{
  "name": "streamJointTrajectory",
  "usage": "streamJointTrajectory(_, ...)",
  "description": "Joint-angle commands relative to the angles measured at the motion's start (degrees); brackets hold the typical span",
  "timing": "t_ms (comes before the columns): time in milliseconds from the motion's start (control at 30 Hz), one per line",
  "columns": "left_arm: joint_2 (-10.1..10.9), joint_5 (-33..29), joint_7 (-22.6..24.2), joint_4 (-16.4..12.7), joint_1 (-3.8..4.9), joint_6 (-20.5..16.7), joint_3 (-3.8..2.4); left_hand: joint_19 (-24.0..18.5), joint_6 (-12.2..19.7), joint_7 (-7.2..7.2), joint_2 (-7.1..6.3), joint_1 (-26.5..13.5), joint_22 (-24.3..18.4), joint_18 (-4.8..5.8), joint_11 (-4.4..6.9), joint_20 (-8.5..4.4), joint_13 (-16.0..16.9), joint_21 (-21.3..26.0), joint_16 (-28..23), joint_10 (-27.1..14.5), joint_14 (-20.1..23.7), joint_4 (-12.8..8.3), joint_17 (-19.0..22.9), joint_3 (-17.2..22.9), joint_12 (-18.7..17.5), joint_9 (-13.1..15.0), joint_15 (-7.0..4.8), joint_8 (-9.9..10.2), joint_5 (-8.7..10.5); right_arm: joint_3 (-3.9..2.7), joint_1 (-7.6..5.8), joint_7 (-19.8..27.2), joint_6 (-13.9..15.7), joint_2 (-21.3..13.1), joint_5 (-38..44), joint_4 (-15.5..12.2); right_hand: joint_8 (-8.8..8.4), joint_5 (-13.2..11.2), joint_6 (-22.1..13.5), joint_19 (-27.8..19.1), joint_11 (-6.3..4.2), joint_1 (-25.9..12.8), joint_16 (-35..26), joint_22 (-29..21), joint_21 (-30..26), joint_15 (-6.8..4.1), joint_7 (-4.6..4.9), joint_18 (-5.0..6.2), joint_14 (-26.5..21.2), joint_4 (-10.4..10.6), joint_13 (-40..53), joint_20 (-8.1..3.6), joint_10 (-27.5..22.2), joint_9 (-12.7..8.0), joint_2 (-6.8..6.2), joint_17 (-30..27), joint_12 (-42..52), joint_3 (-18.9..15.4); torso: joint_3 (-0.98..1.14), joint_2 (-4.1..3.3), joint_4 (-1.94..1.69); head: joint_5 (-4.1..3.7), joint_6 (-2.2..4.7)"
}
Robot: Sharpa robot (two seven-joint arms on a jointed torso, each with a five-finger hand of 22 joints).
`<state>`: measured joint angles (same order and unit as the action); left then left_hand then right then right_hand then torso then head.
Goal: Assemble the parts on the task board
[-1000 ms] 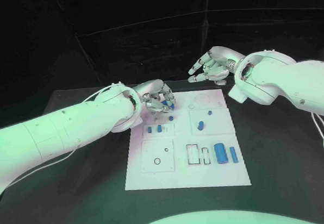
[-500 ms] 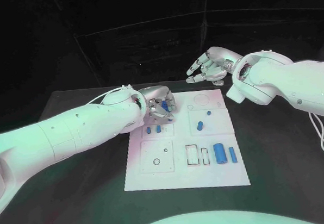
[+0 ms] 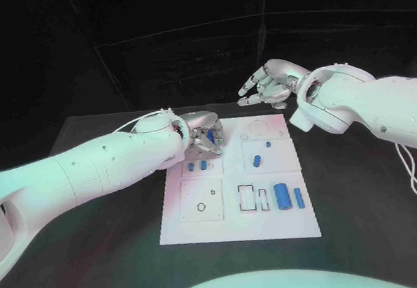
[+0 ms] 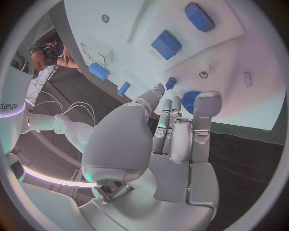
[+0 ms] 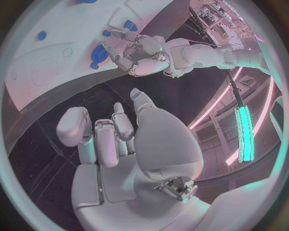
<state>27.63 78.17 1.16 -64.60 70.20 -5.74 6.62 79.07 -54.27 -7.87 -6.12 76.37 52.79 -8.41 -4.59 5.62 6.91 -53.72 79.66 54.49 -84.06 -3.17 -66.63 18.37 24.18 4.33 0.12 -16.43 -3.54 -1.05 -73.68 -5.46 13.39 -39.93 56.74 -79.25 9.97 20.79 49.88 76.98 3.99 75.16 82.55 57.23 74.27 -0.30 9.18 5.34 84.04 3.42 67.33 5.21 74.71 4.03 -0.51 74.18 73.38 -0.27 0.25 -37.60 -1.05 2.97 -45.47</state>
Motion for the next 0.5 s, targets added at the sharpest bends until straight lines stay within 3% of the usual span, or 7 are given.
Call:
streamJointTrajectory(33, -0.36, 1.17, -1.04, 0.44, -0.02, 2.54, -0.01, 0.45, -0.51, -0.02, 0.25, -0.06, 0.09, 0.37, -0.14, -0.09, -0.14, -0.41, 0.29, 0.45, -1.12, -0.05, 0.08, 0.34, -0.39, -0.09, -0.28, 0.37, -0.08, -0.03, -0.11, 0.58, -0.26, 0.10, 0.11, 0.02, 0.24, 0.24, -0.32, -0.29, 0.00, 0.20, -0.38, -0.04, -0.28, -0.31, -0.04, 0.81, 2.73, 0.29, -0.07, 0.11, -0.24, -0.06, 0.58, -0.02, -0.25, -0.12, 0.02, -0.01, 0.03, 0.10, -0.07)
streamJointTrajectory(500, -1.07, 1.25, -1.96, 1.34, -0.20, 3.71, -0.01, 0.77, -1.25, 0.03, 0.64, 0.19, 0.82, 0.54, -0.05, -0.18, -1.03, -1.01, 0.33, 1.48, -1.23, -0.22, 0.25, 1.16, -1.09, -0.25, -0.39, 0.86, -0.13, -0.03, -0.12, 0.51, -0.23, 0.08, 0.11, -0.10, 0.24, 0.24, -0.32, -0.29, 0.00, 0.20, -0.38, -0.04, -0.28, -0.31, -0.04, 0.81, 2.73, 0.29, -0.07, 0.11, -0.24, -0.06, 0.58, -0.02, -0.25, -0.12, 0.00, -0.05, 0.03, -0.17, -0.19)
